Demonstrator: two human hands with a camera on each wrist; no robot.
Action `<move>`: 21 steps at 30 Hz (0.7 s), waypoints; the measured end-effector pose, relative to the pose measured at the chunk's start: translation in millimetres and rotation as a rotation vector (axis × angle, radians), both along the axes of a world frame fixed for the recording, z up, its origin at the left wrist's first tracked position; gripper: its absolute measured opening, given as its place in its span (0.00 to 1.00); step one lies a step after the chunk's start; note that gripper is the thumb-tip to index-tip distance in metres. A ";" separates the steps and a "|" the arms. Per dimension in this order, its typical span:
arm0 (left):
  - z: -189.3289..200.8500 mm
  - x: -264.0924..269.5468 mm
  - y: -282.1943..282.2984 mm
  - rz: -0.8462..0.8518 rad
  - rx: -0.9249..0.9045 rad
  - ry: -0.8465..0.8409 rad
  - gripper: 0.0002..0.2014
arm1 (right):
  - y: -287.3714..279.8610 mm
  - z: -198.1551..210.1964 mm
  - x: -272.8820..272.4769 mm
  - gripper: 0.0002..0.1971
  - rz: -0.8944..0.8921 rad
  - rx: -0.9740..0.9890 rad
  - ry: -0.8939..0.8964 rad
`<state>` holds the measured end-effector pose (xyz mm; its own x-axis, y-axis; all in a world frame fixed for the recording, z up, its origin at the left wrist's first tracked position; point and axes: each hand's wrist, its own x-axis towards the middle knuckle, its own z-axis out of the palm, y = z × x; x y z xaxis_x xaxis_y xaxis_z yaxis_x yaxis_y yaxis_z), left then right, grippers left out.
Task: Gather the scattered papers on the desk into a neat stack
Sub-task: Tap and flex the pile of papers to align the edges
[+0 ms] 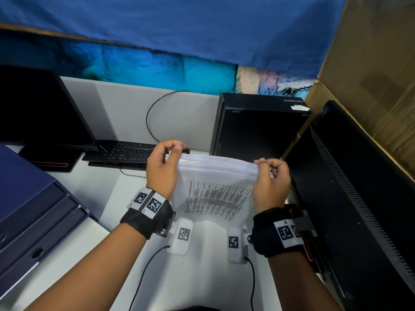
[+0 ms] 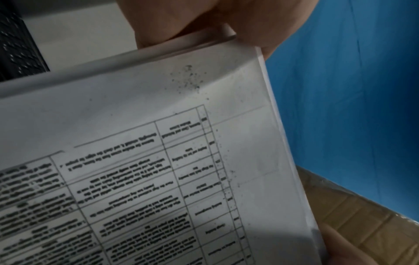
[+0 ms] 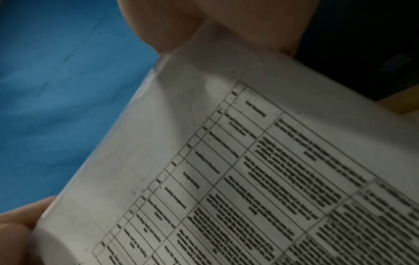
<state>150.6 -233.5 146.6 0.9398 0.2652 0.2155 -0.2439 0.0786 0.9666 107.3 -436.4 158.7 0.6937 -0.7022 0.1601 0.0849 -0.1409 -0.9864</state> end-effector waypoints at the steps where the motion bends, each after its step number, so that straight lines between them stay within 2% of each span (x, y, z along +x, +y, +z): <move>1: -0.7 -0.5 0.3 0.004 -0.006 -0.001 0.04 | 0.4 0.6 -1.1 0.04 0.008 -0.002 -0.019; 6: -2.8 -10.5 0.2 -0.128 0.097 -0.038 0.16 | -0.4 -1.3 -5.6 0.02 0.101 -0.001 -0.067; 8: -3.3 -11.6 0.6 -0.094 0.120 -0.037 0.14 | -2.9 -4.8 -6.5 0.03 0.100 -0.014 -0.059; 11: -1.2 -11.9 0.9 -0.090 0.018 -0.011 0.12 | -6.4 -9.4 -8.1 0.03 0.122 -0.003 -0.078; 15: -3.8 -11.0 -2.3 -0.040 0.078 0.004 0.09 | -5.2 -13.1 -8.5 0.04 0.112 -0.041 -0.084; 17: -3.4 -11.2 -1.9 -0.068 -0.024 0.017 0.11 | -4.3 -12.6 -9.4 0.05 0.139 -0.002 -0.115; 19: -5.1 -11.8 1.3 -0.140 -0.155 0.015 0.16 | -5.4 -14.0 -12.2 0.09 0.206 0.048 -0.155; 21: -12.0 -13.8 5.5 -0.241 -0.193 0.011 0.30 | -7.3 -21.7 -17.7 0.18 0.294 0.066 -0.174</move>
<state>136.8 -228.1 134.5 0.9827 0.0695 0.1719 -0.1851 0.3157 0.9306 89.6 -443.6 137.0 0.8343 -0.4888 0.2549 0.2804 -0.0218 -0.9596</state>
